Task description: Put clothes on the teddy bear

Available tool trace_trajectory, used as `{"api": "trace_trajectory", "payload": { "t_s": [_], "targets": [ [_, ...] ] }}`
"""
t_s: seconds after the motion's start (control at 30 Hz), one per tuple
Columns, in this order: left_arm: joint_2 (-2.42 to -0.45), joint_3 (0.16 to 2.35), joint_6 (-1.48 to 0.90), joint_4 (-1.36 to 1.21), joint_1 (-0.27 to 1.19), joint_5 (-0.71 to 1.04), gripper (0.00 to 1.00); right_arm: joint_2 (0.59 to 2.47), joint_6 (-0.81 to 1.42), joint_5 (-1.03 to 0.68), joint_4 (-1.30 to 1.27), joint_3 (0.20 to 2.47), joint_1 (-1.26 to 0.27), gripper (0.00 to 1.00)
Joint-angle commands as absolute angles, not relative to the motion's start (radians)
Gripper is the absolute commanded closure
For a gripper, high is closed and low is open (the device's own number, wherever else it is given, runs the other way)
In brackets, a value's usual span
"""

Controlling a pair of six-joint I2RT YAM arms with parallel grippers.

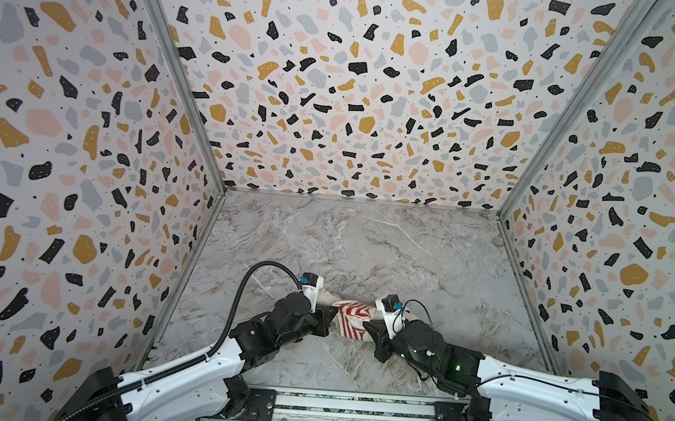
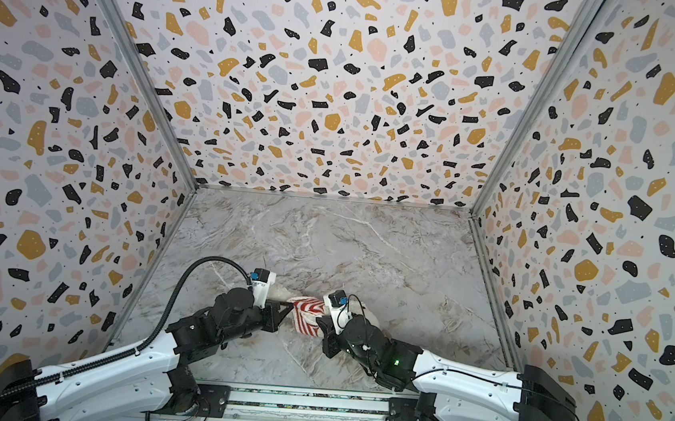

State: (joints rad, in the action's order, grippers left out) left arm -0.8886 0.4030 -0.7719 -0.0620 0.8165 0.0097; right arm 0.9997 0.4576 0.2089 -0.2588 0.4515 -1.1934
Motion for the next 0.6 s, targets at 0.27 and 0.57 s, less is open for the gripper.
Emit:
{"api": "trace_trajectory", "payload": {
  "t_s": [0.27, 0.57],
  "targets": [
    [-0.892, 0.342, -0.735, -0.053, 0.753, -0.040, 1.00, 0.934, 0.391, 0.160, -0.262, 0.454, -1.198, 1.00],
    [-0.934, 0.332, -0.723, -0.167, 0.817, 0.069, 1.00, 1.099, 0.384, 0.159, -0.272, 0.521, -1.196, 0.97]
  ]
}}
